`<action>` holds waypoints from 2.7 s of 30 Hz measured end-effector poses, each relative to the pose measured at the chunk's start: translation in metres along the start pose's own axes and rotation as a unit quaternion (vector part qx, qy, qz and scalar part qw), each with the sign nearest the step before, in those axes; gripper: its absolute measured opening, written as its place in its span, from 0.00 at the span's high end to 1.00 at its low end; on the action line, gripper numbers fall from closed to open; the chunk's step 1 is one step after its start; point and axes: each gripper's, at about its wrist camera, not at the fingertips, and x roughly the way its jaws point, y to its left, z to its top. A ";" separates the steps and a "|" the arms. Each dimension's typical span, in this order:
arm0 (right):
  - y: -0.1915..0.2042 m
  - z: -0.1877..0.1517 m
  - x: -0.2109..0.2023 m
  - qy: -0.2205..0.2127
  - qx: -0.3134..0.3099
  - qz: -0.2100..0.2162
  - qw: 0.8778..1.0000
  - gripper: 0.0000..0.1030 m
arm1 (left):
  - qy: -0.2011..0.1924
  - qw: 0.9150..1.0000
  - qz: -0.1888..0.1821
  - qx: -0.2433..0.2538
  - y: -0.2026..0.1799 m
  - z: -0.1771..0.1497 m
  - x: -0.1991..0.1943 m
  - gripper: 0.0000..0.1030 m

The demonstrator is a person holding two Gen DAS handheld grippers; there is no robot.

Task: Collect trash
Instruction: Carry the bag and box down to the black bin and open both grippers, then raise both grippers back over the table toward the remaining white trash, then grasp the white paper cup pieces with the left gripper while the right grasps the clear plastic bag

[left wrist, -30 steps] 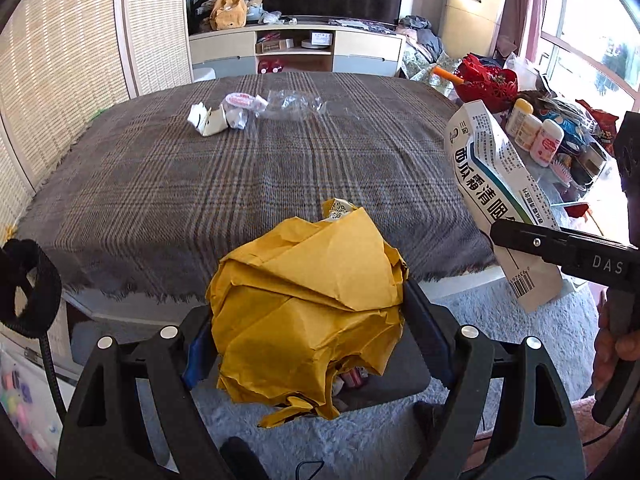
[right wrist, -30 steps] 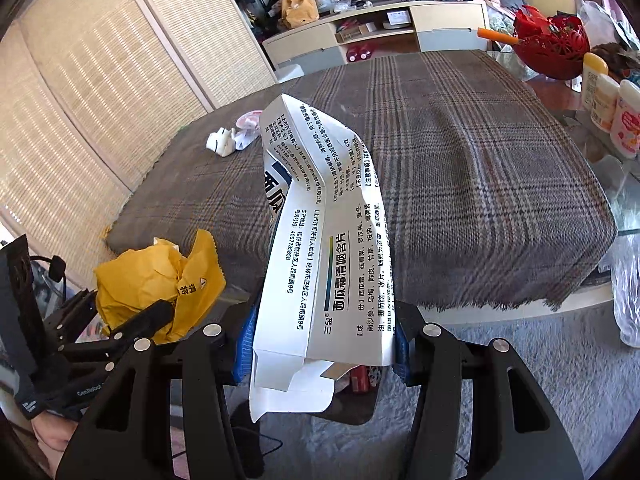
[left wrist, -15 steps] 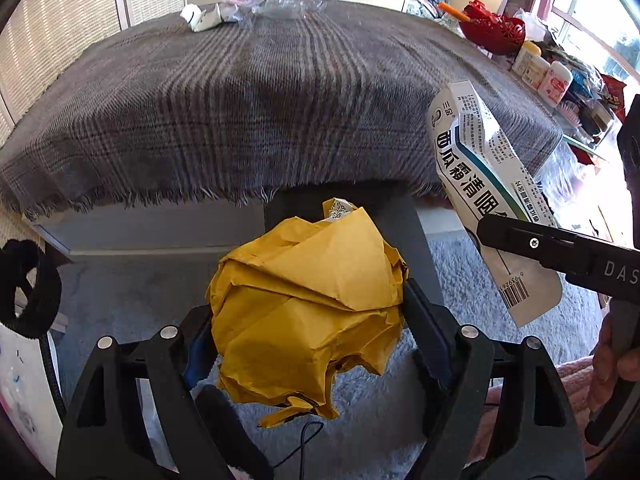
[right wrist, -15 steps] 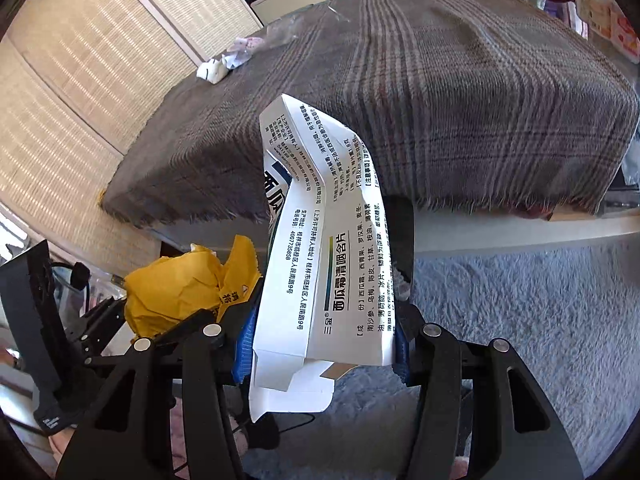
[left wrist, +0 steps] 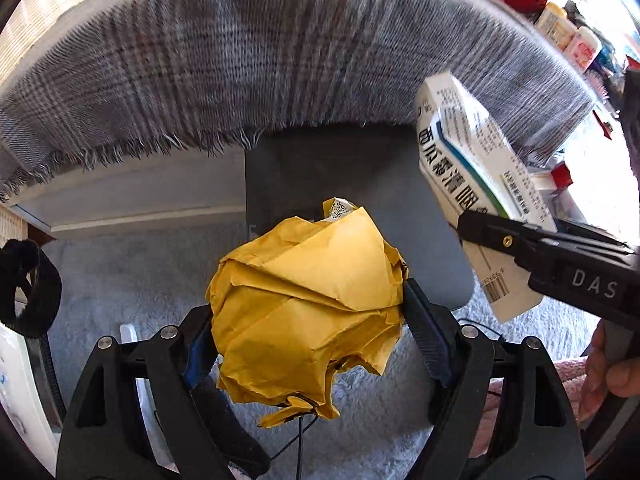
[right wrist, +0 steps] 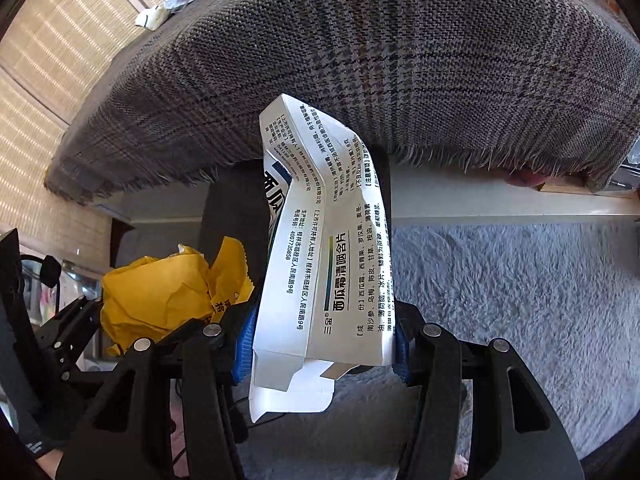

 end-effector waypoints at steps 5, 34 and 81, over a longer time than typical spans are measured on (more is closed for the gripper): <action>0.007 0.006 0.004 -0.002 -0.004 -0.002 1.000 0.47 | 0.007 1.000 0.003 -0.001 0.000 0.004 0.008 0.24; 0.012 0.020 -0.021 -0.033 0.012 -0.001 0.999 0.32 | -0.023 1.000 0.000 -0.004 0.006 0.018 -0.030 0.08; 0.097 0.321 -0.042 -0.138 -0.092 0.010 0.986 0.28 | -0.147 0.981 0.120 -0.045 0.166 0.300 -0.085 0.19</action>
